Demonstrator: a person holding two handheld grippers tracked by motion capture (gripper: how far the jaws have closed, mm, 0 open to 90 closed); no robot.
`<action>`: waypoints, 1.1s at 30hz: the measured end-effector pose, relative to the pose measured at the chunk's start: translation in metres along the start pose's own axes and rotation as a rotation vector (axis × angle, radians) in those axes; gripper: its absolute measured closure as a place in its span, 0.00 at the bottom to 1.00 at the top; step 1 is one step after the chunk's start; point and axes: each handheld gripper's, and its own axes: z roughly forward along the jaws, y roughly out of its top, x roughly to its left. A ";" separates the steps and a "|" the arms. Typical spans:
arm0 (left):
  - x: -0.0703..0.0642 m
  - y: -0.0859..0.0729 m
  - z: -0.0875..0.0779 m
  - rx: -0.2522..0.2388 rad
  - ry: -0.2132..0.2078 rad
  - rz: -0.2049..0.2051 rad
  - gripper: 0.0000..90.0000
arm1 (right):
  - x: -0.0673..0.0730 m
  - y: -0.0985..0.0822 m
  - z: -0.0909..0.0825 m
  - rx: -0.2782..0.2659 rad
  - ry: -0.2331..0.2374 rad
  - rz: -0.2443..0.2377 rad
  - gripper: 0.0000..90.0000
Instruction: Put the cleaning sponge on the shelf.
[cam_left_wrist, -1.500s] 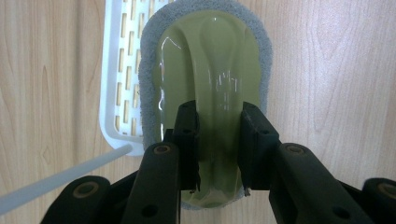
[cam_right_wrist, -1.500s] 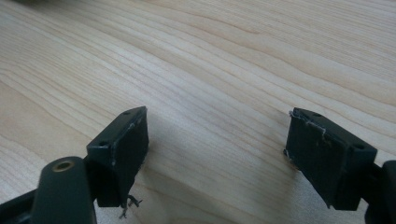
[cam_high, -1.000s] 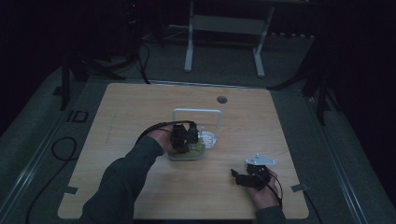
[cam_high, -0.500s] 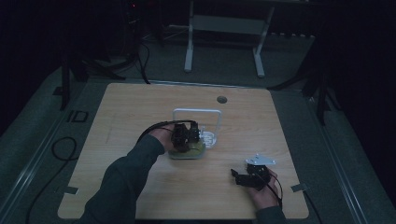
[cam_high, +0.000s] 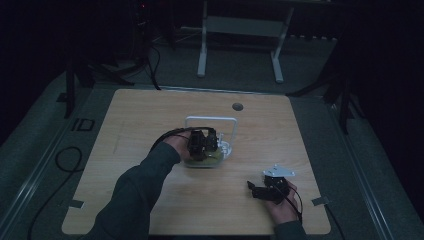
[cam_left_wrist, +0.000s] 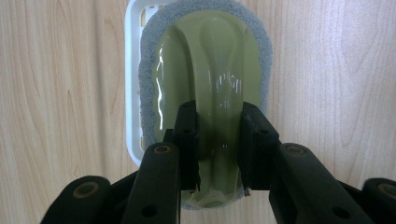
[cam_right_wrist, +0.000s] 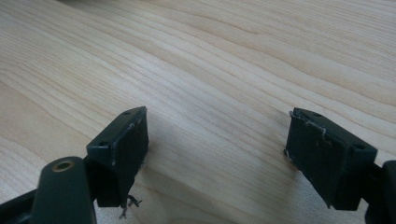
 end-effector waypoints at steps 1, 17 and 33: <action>0.000 0.001 0.001 0.002 0.004 0.001 0.80 | 0.000 0.000 0.000 0.000 0.000 0.000 0.23; 0.002 0.010 0.005 0.003 0.027 0.003 0.80 | 0.000 0.000 0.000 0.000 0.000 0.000 0.23; 0.005 0.017 0.010 0.010 0.051 0.020 0.80 | 0.000 0.001 0.001 0.001 0.003 -0.004 0.22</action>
